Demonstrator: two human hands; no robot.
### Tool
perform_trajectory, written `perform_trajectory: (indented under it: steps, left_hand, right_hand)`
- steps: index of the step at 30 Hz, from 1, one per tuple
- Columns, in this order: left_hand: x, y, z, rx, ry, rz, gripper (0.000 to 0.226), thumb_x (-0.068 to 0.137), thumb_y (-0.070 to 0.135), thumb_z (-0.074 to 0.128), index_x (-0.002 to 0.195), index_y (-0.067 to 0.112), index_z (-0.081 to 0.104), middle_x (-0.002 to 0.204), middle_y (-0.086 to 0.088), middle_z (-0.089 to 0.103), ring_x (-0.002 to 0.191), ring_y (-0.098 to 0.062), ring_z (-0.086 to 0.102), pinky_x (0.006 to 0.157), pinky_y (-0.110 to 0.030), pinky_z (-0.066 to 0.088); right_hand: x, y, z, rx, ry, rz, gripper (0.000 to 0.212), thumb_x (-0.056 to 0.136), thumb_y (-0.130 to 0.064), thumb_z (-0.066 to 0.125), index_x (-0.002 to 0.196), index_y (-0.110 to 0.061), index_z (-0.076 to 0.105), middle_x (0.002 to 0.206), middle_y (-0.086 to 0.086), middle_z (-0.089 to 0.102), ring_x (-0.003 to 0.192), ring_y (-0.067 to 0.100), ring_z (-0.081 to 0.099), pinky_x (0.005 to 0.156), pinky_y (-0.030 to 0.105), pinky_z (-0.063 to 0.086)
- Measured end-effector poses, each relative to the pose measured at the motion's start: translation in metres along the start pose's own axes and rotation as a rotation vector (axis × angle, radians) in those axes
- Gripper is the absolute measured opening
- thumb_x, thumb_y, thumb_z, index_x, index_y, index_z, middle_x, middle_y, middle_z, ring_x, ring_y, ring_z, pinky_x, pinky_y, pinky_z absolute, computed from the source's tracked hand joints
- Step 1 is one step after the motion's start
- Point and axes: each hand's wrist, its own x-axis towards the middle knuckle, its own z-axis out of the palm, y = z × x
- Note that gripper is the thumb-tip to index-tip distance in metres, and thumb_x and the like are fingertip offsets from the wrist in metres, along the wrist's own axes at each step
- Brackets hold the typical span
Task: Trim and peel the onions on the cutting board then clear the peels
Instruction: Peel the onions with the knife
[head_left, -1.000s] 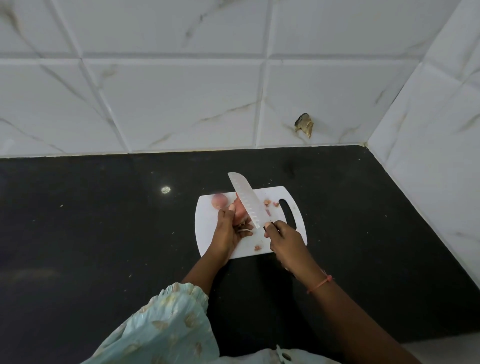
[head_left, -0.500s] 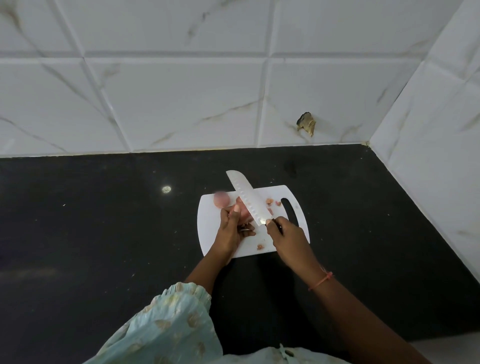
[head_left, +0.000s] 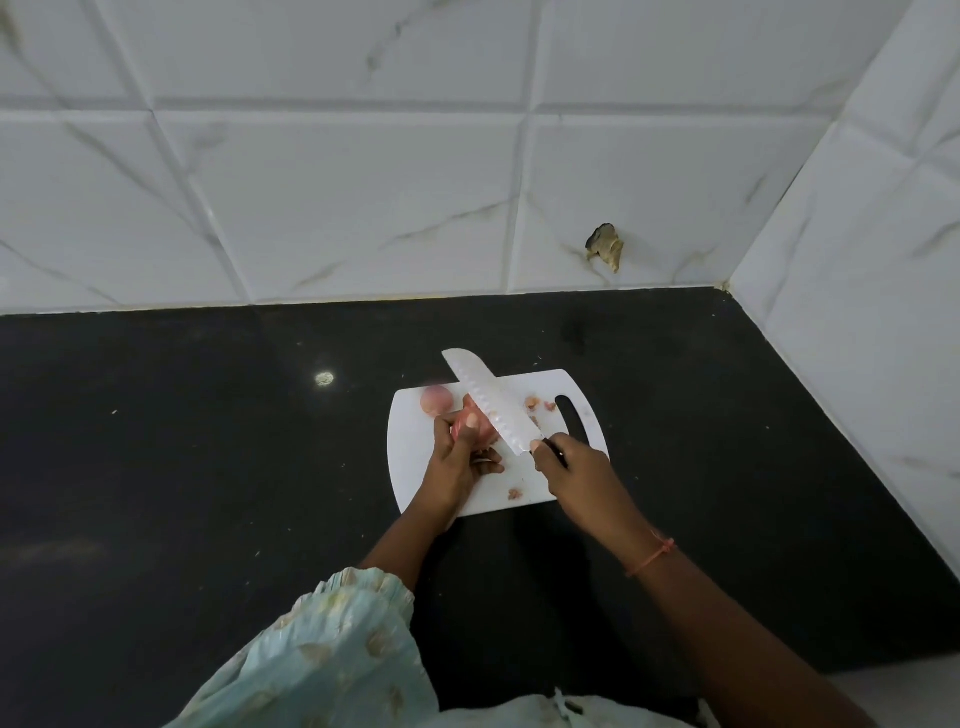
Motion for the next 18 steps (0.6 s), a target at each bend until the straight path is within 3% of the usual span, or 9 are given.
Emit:
perform_trajectory:
  steps: [5,7,11,14,18]
  left_hand:
    - [-0.004,0.004,0.003,0.026,-0.011,0.0,0.042,0.089,0.057,0.054,0.122,0.035,0.041,0.123,-0.014,0.061,0.089,-0.02,0.066,0.078,-0.034,0.057]
    - [-0.004,0.004,0.003,0.042,-0.022,0.003,0.044,0.088,0.058,0.057,0.122,0.036,0.04,0.12,-0.012,0.062,0.089,-0.018,0.067,0.079,-0.033,0.058]
    - [-0.005,0.005,0.004,0.093,-0.044,0.019,0.023,0.101,0.042,0.054,0.118,0.039,0.038,0.115,-0.011,0.061,0.088,-0.015,0.066,0.079,-0.03,0.059]
    - [-0.006,0.006,0.004,0.1,-0.026,0.025,0.03,0.096,0.047,0.055,0.118,0.036,0.038,0.113,-0.012,0.061,0.087,-0.015,0.066,0.076,-0.028,0.059]
    - [-0.005,0.003,0.004,0.151,-0.035,0.021,0.03,0.103,0.03,0.052,0.127,0.024,0.037,0.111,-0.014,0.06,0.08,-0.006,0.067,0.076,-0.026,0.058]
  right_hand:
    - [0.003,-0.002,-0.005,-0.017,-0.001,0.013,0.034,0.1,-0.039,0.046,0.087,-0.011,0.059,0.062,-0.003,0.051,0.055,0.011,0.048,0.056,0.028,0.038]
    - [0.005,-0.003,-0.008,-0.015,-0.045,0.018,0.035,0.1,-0.039,0.047,0.085,-0.01,0.06,0.061,-0.001,0.051,0.056,0.013,0.048,0.058,0.032,0.04]
    - [0.009,-0.004,-0.008,-0.039,0.013,0.016,0.038,0.099,-0.041,0.046,0.083,-0.009,0.059,0.064,0.007,0.055,0.056,0.017,0.05,0.061,0.04,0.046]
    - [0.011,-0.005,-0.011,-0.062,-0.048,0.01,0.038,0.099,-0.041,0.046,0.086,-0.009,0.061,0.076,0.013,0.063,0.064,0.021,0.057,0.066,0.042,0.049]
    - [0.012,0.001,-0.017,-0.052,-0.022,0.038,0.036,0.099,-0.042,0.047,0.084,-0.011,0.059,0.074,0.005,0.065,0.059,0.019,0.057,0.059,0.038,0.047]
